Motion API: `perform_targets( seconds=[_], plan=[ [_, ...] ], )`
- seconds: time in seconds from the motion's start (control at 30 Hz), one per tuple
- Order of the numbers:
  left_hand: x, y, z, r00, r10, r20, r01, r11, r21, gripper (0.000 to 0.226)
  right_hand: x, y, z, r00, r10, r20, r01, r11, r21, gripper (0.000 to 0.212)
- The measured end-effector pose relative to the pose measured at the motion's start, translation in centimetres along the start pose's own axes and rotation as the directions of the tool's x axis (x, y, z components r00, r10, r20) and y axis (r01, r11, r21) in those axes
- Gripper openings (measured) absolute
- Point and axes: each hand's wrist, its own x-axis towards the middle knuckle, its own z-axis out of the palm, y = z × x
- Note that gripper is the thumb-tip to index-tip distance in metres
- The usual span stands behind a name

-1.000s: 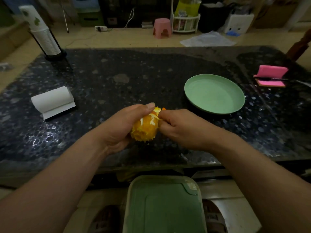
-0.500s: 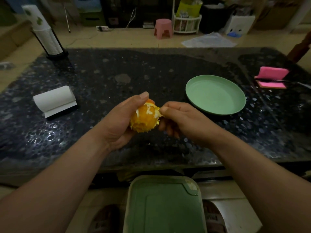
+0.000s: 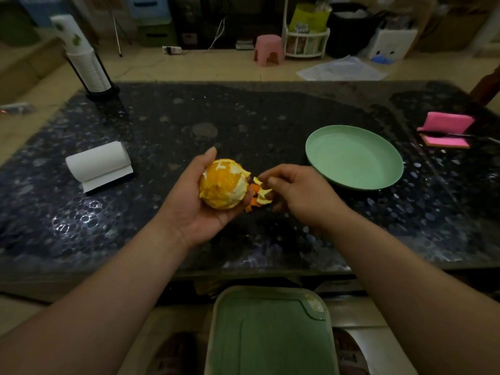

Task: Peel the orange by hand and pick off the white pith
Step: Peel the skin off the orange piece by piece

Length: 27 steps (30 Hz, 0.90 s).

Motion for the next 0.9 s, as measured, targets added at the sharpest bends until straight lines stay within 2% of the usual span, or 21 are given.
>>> perform_targets(
  seconds=[0.07, 0.13, 0.37, 0.5, 0.6, 0.73, 0.9],
  plan=[
    [0.1, -0.2, 0.0, 0.999, 0.004, -0.047, -0.004, 1.000, -0.007, 0.051, 0.2, 0.3, 0.6, 0.997, -0.078, -0.013, 0.073, 0.973, -0.218, 0.023],
    [0.1, -0.4, 0.1, 0.996, 0.015, -0.087, -0.016, 1.000, -0.003, 0.046, 0.1, 0.0, 1.0, 0.989, -0.144, -0.027, 0.127, 0.937, -0.324, 0.024],
    [0.3, -0.4, 0.3, 0.992, 0.036, -0.124, -0.021, 0.992, 0.122, 0.047, -1.5, -1.4, 0.5, 0.963, -0.237, -0.131, 0.212, 0.961, -0.176, 0.010],
    [0.1, -0.5, 0.7, 0.996, 0.041, -0.078, -0.027, 0.986, 0.167, 0.051, -1.9, -1.7, 0.2, 0.966, -0.229, -0.120, 0.211, 0.966, -0.147, 0.016],
    [-0.1, -0.5, 0.9, 0.999, 0.044, -0.029, -0.034, 0.958, 0.286, 0.051, -2.3, -2.4, -0.3, 0.974, -0.227, -0.021, 0.224, 0.972, -0.074, 0.015],
    [-0.2, -0.4, 0.8, 1.000, 0.015, -0.018, -0.007, 0.926, 0.377, 0.043, -2.4, -2.3, -0.9, 0.969, -0.239, 0.064, 0.246, 0.958, -0.145, 0.017],
    [-0.4, -0.3, 0.6, 0.999, 0.030, 0.014, -0.033, 0.867, 0.496, 0.053, -2.4, -2.1, -2.0, 0.970, -0.233, 0.064, 0.241, 0.942, -0.234, 0.017]
  ],
)
